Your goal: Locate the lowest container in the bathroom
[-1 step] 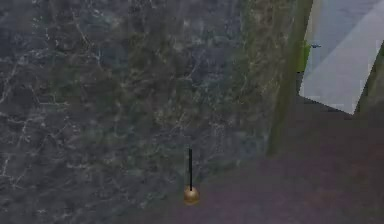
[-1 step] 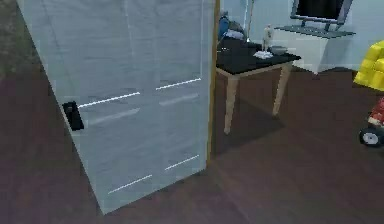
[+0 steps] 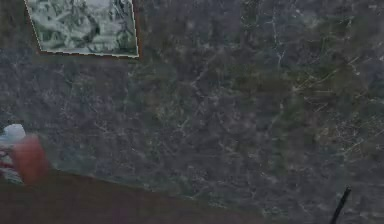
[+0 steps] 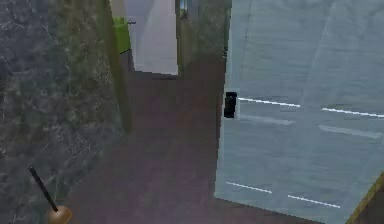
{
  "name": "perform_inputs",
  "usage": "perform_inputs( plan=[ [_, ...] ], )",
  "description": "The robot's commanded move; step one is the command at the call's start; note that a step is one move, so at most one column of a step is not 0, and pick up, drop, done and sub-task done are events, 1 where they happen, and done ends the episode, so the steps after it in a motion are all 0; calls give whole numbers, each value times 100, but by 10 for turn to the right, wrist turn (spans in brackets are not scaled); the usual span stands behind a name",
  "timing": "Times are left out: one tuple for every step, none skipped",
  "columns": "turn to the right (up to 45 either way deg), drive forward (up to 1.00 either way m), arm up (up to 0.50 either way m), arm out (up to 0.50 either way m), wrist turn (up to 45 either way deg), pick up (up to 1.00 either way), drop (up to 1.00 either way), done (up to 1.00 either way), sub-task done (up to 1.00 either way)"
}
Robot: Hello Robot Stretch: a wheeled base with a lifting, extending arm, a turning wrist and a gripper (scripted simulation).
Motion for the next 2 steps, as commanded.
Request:
perform_inputs(
  plan=[
    [-240, 0, 0, 0, 0, 0, 0, 0, 0],
    [0, 30, 0, 0, 0, 0, 0, 0, 0]
  ],
)
